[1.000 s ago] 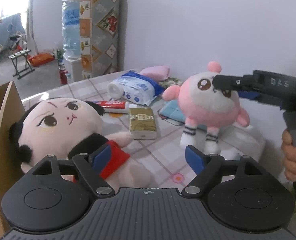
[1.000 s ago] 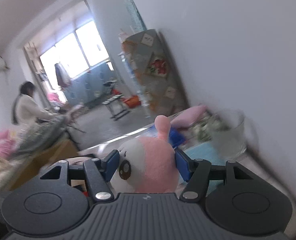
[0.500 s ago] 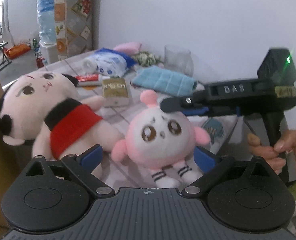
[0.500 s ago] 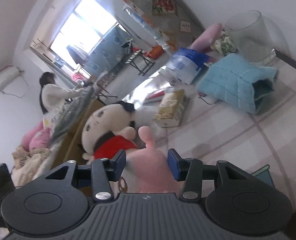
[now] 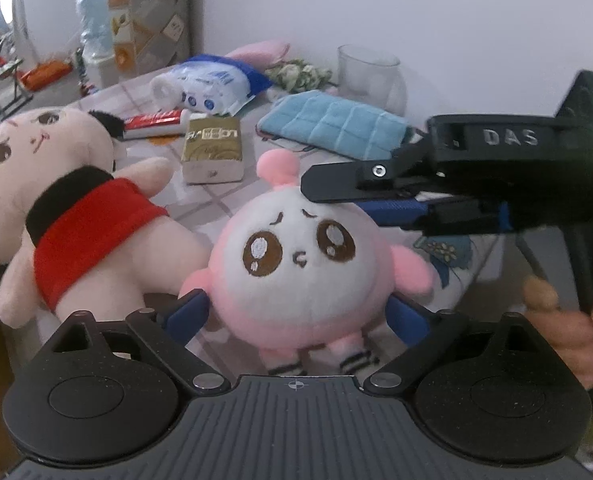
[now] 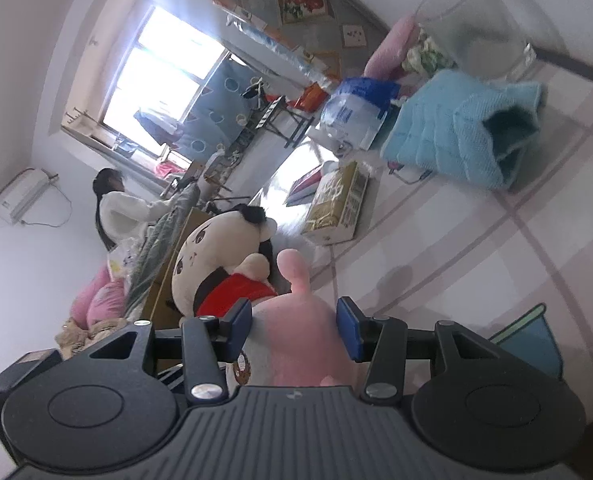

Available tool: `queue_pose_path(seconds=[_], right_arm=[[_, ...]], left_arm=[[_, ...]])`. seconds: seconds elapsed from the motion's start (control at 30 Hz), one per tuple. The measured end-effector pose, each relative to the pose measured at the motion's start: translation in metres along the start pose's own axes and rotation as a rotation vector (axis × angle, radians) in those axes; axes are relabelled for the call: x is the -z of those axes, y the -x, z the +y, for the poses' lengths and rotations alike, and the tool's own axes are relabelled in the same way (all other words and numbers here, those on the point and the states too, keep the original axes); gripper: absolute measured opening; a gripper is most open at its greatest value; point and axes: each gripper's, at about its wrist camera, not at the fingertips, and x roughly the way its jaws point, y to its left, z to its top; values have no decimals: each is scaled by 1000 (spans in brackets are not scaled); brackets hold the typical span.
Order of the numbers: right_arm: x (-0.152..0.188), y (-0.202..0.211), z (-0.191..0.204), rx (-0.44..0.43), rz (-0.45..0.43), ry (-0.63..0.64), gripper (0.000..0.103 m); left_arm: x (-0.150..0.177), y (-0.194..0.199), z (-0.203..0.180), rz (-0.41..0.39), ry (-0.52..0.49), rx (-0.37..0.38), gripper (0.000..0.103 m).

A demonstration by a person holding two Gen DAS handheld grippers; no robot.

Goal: Organize soft objects
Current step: 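Grasp the round pink-and-white plush with the left tool, then grasp the gold LC tea box with the right tool while the left tool holds the plush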

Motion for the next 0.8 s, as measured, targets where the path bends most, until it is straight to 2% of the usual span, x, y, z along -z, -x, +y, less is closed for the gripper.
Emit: queue_pose_path(seconds=[0.17,0.3,0.47,0.53,0.6,0.67,0.8], right_arm=[[1,-1,1,-30,24,-25,36],[5,-10,2,-48,66,-9,37],[-3,-13,18,-10,80,70,40],[-11,-12,28,27,67,123,48],[-22,-12,36,67,40,175,62],[-35,-18,43,111,21,219,64],[-61,-45,48,165,45,271,73]], left_arm=[[1,9,-4,-7,9,-12,92],[3,14,-2,30,22,-30,93],[5,12,2,18,46,-30,90],[6,13,3,9,48,-24,90],[7,14,7,10,58,-11,89],[9,14,11,10,74,2,88],[12,17,20,9,106,34,88]])
